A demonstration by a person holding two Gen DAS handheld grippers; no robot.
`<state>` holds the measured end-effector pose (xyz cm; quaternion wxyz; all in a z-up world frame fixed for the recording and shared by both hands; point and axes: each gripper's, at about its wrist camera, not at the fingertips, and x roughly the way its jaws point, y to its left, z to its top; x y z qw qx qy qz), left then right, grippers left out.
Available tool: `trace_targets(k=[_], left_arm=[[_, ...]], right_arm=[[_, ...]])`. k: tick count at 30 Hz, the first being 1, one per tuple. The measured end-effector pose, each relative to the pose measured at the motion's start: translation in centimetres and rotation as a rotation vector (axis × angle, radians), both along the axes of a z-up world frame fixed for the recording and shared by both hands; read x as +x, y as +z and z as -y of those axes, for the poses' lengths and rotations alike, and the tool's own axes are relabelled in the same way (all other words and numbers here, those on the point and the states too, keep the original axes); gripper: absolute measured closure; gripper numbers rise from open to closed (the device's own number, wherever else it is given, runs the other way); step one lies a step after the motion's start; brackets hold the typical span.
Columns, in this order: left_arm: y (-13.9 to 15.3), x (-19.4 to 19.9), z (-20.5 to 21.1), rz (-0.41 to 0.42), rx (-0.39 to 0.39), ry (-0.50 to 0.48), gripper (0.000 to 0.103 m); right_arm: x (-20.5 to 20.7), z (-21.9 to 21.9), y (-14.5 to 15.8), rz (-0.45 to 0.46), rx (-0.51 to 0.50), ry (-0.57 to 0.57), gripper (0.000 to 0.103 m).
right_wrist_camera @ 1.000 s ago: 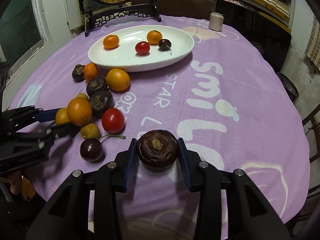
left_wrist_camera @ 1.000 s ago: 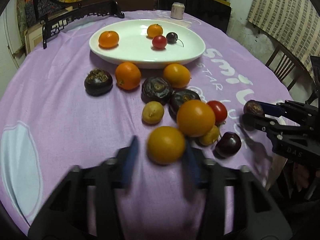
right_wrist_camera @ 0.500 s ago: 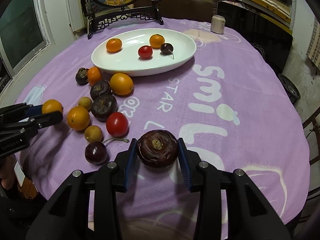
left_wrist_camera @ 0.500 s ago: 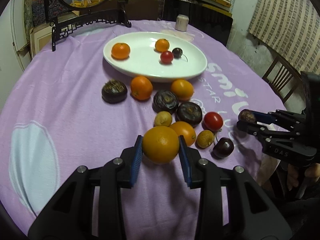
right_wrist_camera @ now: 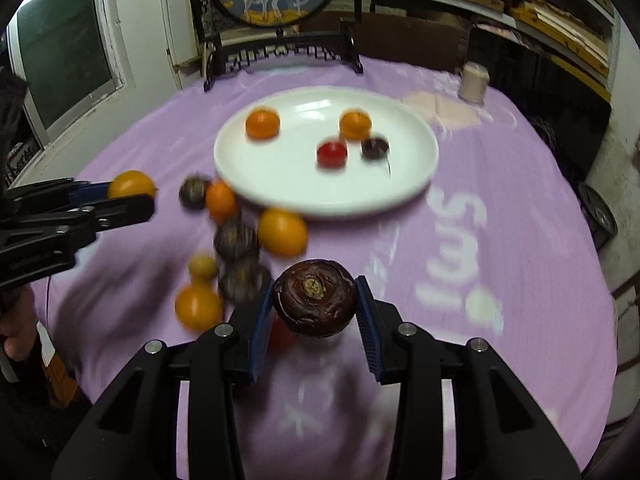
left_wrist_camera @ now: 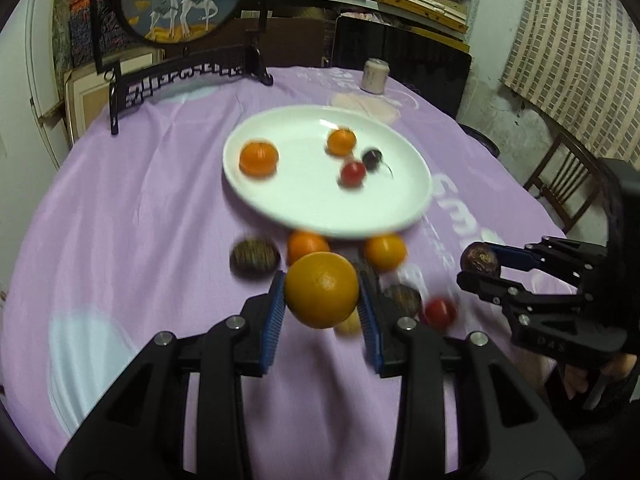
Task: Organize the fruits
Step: 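Carry the brown fruit and orange onto the white plate and release both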
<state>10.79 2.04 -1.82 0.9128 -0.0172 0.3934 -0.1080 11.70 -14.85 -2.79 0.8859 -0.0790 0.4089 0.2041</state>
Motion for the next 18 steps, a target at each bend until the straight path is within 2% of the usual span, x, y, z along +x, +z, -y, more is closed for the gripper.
trace_targets(k=[5,9,11,13,18], left_arm=[[1.5,8.6,0.1,-0.030,0.002,0.038,0.068],[2.0,14.7,0.9,-0.040,0.002,0.085,0.067],[1.8,16.7,1.1,-0.050,-0.008,0.106,0.067],[1.3,18.0,1.3,-0.068,-0.031,0.110,0.067],[-0.2,19.1,1.6,-0.082,-0.027,0.102,0.067]], right_arm=[[6.7,-1.4,2.5,0.013,-0.007,-0.007,0.063],[13.1,-2.6,2.5,0.026,-0.046,-0.063,0.063],[15.8,-2.5,1.4,-0.012,-0.035,-0.116,0.063],[17.3,-1.9,0.1,-0.049,0.018,-0.141,0.063],[18.1,-1.8,-0.5,-0.036,-0.011,-0.154,0.063]])
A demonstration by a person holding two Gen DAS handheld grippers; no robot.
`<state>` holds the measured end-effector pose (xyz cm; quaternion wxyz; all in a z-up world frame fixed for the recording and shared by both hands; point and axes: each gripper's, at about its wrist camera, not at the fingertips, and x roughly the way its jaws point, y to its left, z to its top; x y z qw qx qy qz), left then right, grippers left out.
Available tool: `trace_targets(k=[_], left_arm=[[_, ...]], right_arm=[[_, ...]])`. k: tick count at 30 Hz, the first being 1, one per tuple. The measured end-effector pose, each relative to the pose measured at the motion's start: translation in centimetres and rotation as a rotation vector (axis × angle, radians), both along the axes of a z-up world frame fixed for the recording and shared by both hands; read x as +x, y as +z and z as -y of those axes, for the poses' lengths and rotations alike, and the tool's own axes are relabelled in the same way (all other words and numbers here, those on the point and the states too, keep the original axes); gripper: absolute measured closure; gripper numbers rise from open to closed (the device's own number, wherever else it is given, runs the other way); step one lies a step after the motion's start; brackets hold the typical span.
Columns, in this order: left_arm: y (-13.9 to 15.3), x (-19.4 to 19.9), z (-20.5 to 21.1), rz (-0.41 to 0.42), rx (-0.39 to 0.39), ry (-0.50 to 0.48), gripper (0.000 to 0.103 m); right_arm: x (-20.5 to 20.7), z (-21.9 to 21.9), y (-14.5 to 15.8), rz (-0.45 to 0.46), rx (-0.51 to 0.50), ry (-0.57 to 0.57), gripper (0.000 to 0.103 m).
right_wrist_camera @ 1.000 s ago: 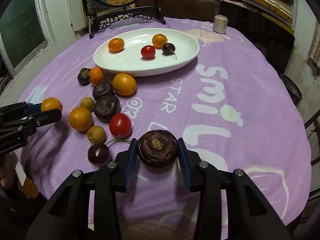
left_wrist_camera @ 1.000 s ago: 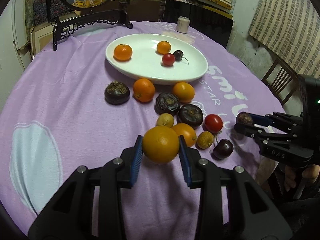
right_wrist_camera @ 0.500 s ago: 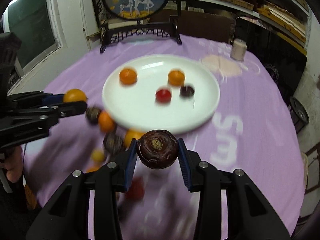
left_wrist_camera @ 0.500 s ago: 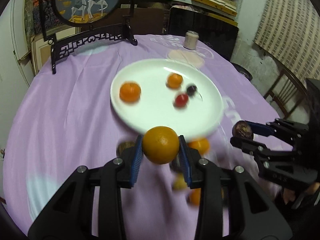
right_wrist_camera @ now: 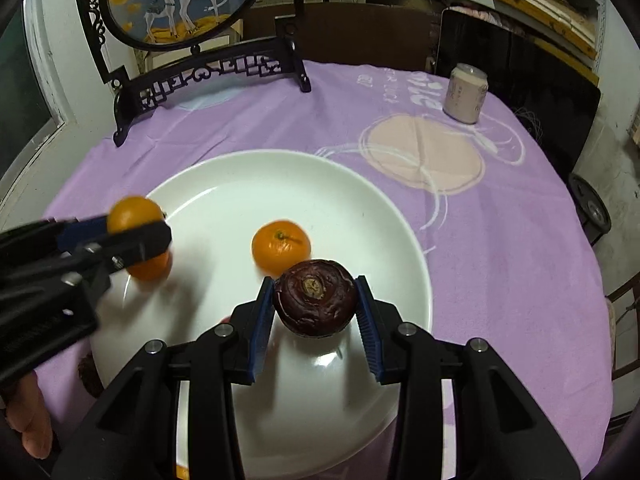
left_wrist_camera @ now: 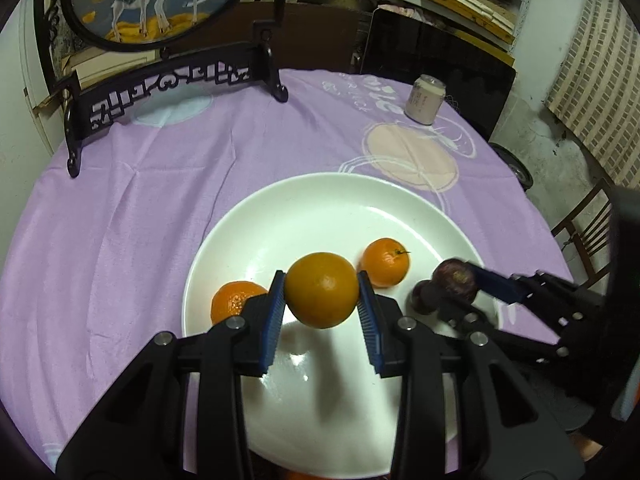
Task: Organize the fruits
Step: 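Carry the brown fruit and orange onto the white plate and release both, then grasp a dark red cherry with the right gripper while the left gripper grasps a dark brown fruit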
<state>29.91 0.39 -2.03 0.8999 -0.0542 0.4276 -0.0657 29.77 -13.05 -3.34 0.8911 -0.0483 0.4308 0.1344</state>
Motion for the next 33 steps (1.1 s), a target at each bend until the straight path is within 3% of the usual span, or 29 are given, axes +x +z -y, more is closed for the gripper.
trace_targets(k=[3,4,5,11,16,23,27,33], left_arm=[[-0.3,0.0,-0.3,0.001,-0.004,-0.002,0.061],[-0.1,-0.2,-0.5,0.016,-0.002,0.006,0.046],[0.1,-0.3,-0.6,0.029,0.001,0.013,0.039],[0.9,-4.1,-3.0,0.089,-0.023,0.067,0.039],[0.7,-11.3,-5.3,0.132,-0.091,0.116,0.039],[-2.1,-21.5,-5.4,0.101,0.003,0.044,0.039],[-3.5,-23.6,-5.0,0.056,-0.010,0.004,0.039],[-4.4,-23.9,-4.7,0.030,-0.017,0.006,0.039]], right_arm=[[0.2,0.0,0.1,0.022,0.006,-0.013,0.062],[0.3,0.1,0.1,0.028,0.003,-0.024,0.058],[0.3,0.3,0.2,0.044,-0.005,-0.043,0.053],[-1.4,2.0,0.0,0.124,-0.036,-0.097,0.053],[-3.9,3.0,-0.1,0.111,0.013,-0.072,0.053],[-13.8,3.9,-1.0,0.079,0.052,0.010,0.053],[-19.1,4.0,-1.7,0.032,0.050,0.066,0.053],[-23.6,2.5,-1.9,-0.005,0.061,0.162,0.053]])
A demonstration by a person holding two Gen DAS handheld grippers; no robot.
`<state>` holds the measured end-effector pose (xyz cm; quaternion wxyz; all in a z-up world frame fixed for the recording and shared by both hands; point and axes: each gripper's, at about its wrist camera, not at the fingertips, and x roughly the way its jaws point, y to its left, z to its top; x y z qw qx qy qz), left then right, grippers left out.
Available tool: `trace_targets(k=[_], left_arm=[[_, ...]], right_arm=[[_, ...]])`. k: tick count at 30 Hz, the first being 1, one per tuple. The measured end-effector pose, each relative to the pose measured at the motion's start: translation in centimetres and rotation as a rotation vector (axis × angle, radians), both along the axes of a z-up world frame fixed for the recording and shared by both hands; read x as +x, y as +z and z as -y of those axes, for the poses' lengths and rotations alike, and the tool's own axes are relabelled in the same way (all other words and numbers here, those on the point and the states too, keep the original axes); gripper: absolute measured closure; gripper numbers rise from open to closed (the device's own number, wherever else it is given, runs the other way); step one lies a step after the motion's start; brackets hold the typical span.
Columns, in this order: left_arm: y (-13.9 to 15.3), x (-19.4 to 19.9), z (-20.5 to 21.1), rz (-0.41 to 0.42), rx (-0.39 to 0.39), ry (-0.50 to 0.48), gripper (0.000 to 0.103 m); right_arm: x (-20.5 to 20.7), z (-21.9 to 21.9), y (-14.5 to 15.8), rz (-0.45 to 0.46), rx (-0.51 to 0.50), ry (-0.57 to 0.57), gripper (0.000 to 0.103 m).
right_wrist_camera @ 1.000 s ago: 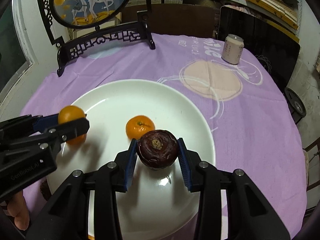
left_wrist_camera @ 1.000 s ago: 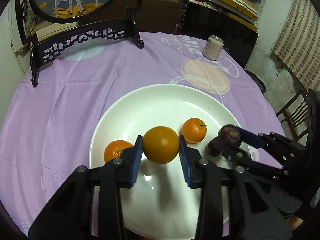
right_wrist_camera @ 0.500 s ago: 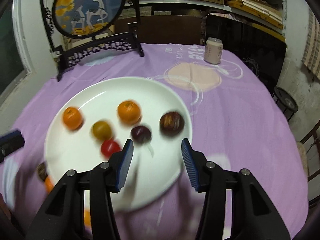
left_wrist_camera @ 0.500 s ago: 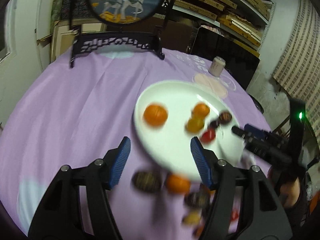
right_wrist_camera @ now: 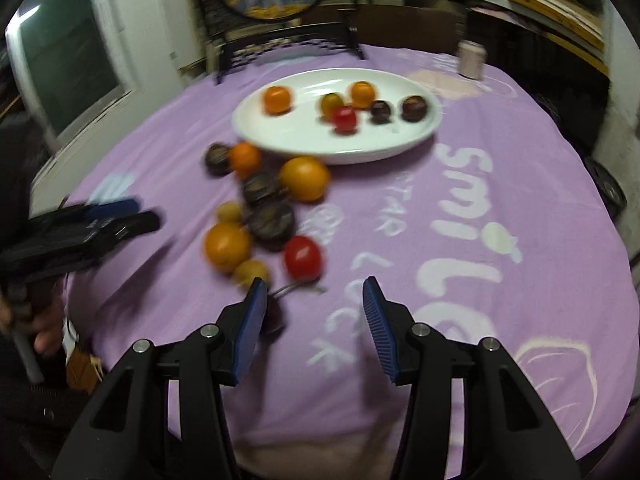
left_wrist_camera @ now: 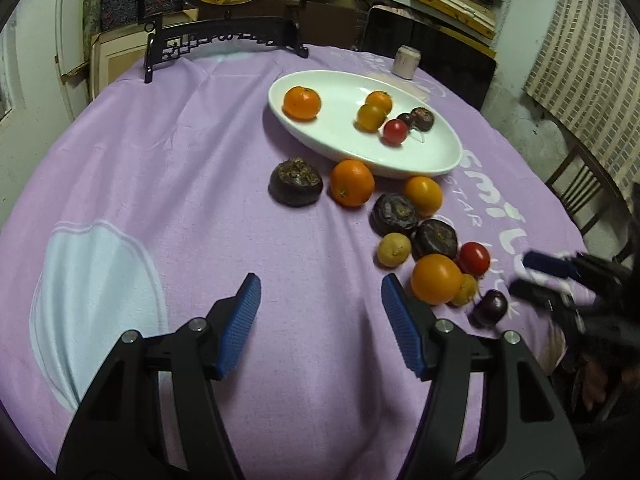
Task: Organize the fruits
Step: 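Grasp a dark red cherry with the right gripper while the left gripper grasps a dark brown fruit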
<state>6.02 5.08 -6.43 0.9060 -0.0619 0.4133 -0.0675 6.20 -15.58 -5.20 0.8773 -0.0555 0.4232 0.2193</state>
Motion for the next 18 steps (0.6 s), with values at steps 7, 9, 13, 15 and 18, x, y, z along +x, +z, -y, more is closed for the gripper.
trace_targets(k=[7,9,13,15,18], left_arm=[[0.1,-0.4,-0.6,-0.005,-0.007,0.017,0.039],[0.1,-0.4,-0.7,-0.004,-0.006,0.023,0.039],[0.0,-0.2,-0.8,-0.012,-0.002,0.026,0.039],[0.1,0.6,-0.9,-0.012,0.017,0.028,0.039],[0.2,3.0,-1.2,-0.011,0.065,0.041,0.039]], right_arm=[[-0.5,-2.5,-2.6,-0.096,-0.008,0.094,0.068],[-0.3,-2.6,-2.8,-0.082,-0.006,0.084,0.072],[-0.1,-2.4,-2.7,-0.074,-0.006,0.071,0.073],[-0.2,-2.2,-2.5,-0.066,-0.012,0.064,0.073],[-0.4,-1.6,-1.8,-0.046,-0.005,0.051,0.073]])
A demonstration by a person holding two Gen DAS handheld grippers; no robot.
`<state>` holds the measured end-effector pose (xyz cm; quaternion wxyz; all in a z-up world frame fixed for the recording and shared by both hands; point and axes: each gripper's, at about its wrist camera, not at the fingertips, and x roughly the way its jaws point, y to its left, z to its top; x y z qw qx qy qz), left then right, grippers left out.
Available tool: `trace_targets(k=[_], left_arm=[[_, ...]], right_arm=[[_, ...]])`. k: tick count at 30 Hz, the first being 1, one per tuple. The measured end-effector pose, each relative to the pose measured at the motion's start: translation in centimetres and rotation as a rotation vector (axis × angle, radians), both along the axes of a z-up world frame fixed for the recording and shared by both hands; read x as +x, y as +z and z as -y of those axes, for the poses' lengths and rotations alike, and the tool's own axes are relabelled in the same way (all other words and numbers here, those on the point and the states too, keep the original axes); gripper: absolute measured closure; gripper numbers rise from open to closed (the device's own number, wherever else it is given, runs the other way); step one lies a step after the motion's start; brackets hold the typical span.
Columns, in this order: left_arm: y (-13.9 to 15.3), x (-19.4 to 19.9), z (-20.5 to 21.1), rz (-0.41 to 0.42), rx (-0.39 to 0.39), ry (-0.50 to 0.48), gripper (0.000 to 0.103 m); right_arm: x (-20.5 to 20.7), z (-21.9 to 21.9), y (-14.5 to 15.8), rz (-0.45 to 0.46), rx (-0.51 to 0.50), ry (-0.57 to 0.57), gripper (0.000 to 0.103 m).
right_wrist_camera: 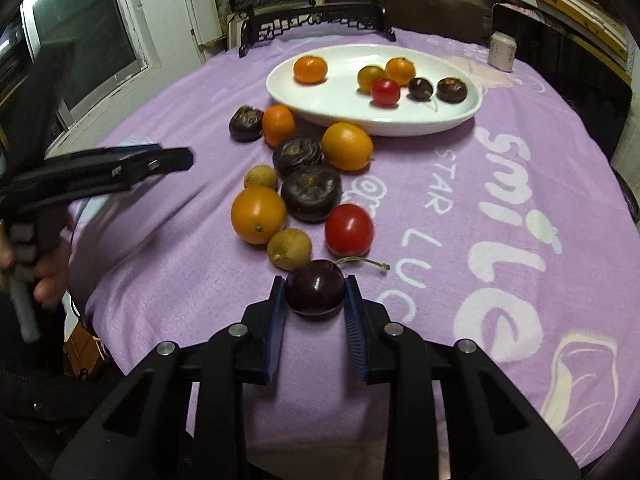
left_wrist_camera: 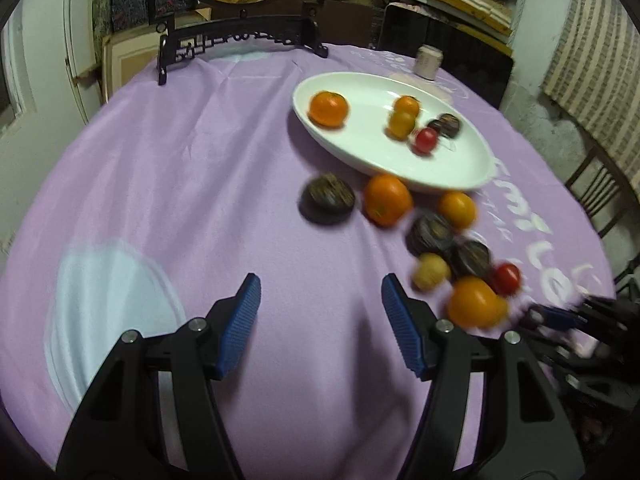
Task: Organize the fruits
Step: 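Grasp a dark red cherry with the right gripper while the left gripper grasps a dark brown fruit, then carry the cherry and brown fruit onto the white plate and release both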
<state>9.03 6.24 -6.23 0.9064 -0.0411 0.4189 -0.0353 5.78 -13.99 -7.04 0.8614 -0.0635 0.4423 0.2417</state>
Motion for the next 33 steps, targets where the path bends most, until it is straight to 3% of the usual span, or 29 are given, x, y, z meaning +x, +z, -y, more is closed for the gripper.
trace_targets(k=[7,9,11,14,23,28,33], left_arm=[[-2.5,7.1,1.8,-0.074,0.133,-0.043,0.036],[-2.3,8.1,2.1,-0.070,0.137,-0.038,0.042],[-2.3,8.8,2.4,-0.060,0.131,-0.049,0.058],[-2.3,8.4,2.7,-0.051,0.128,-0.053,0.059],[-0.2,1.7,1.3,-0.002,-0.058,-0.034,0.059],[1.6,-2.2,2.3,0.047,-0.056,-0.063,0.059],[2.8,-3.3,3.1,0.065,-0.056,-0.091,0.059]], right_arm=[[-0.3,1.1,0.6,0.003,0.019,-0.021,0.073],[-0.3,1.4,0.7,0.002,0.028,-0.025,0.073],[-0.3,1.4,0.7,0.001,0.035,-0.022,0.073],[-0.4,1.2,0.8,0.000,0.041,-0.016,0.073],[-0.4,2.5,1.7,0.021,0.062,-0.056,0.073],[-0.2,2.9,1.8,0.023,0.074,-0.060,0.073],[-0.2,3.0,1.8,0.023,0.075,-0.067,0.073]])
